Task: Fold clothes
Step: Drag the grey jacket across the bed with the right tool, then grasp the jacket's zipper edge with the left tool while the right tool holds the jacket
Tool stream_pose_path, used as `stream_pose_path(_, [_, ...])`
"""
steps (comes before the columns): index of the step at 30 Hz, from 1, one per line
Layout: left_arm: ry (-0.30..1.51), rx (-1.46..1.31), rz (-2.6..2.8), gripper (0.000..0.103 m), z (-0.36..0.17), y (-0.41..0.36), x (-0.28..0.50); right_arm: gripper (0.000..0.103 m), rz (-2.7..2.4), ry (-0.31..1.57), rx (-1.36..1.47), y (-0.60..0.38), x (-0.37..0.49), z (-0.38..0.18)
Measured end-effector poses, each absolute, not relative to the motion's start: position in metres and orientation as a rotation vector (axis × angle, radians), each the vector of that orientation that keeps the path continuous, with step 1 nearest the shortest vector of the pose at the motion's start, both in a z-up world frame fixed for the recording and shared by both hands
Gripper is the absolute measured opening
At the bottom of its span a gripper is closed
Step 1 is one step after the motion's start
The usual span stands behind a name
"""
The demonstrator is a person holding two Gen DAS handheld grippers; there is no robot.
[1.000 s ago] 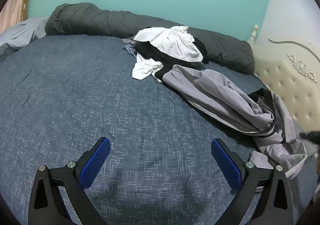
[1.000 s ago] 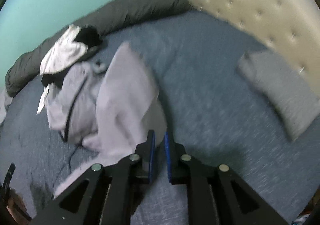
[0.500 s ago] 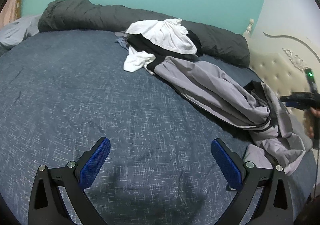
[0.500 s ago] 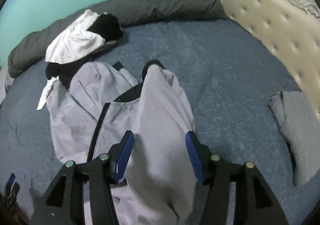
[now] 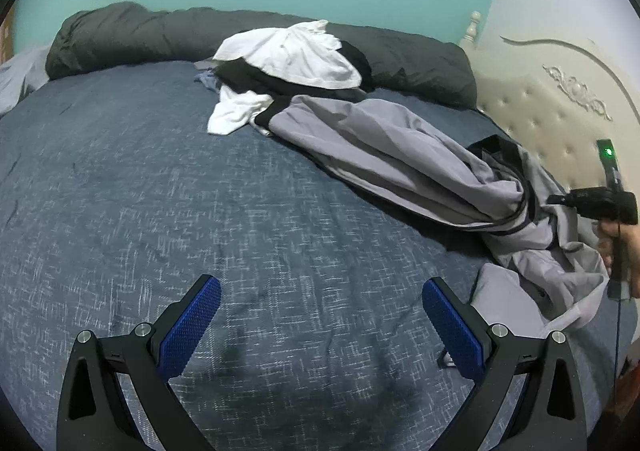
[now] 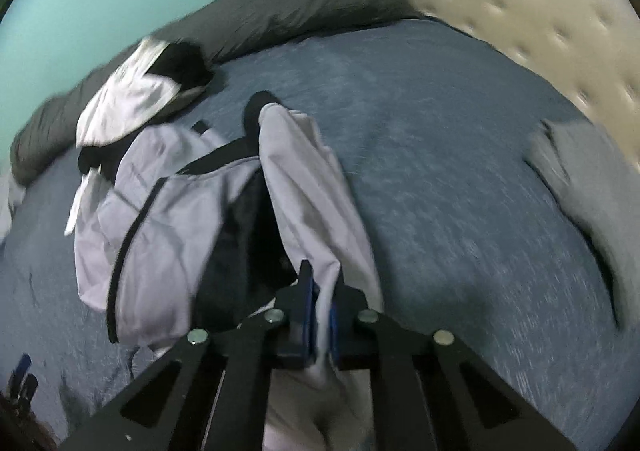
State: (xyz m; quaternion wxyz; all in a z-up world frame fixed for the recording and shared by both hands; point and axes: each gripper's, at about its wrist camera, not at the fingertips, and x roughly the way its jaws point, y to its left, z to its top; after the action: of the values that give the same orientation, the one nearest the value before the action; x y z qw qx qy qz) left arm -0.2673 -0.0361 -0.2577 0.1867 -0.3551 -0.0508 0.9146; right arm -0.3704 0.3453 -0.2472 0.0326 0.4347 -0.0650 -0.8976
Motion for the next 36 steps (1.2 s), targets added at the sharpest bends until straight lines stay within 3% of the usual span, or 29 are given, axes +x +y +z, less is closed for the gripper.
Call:
stream_pose_path(12, [-0.026, -0.981, 2.39, 0.103, -0.233, 0.048, -0.273, 0.006, -2.787, -0.417, 1.128, 0.365, -0.296, -0.257])
stream_pose_path(19, [0.147, -0.953, 2.245, 0.103, -0.219, 0.121, -0.294, 0.006, -2.778, -0.526, 1.031, 0.37, -0.276, -0.265])
stream_pose_path(28, [0.082, -1.02, 2.137, 0.103, -0.226, 0.159, -0.333, 0.006, -2.742, -0.596, 0.946, 0.378, -0.272, -0.282])
stream_pose_path(36, [0.189, -1.003, 2.081, 0.102, -0.223, 0.2, -0.341, 0.006, -2.697, -0.67, 0.939, 0.384, -0.274, -0.292])
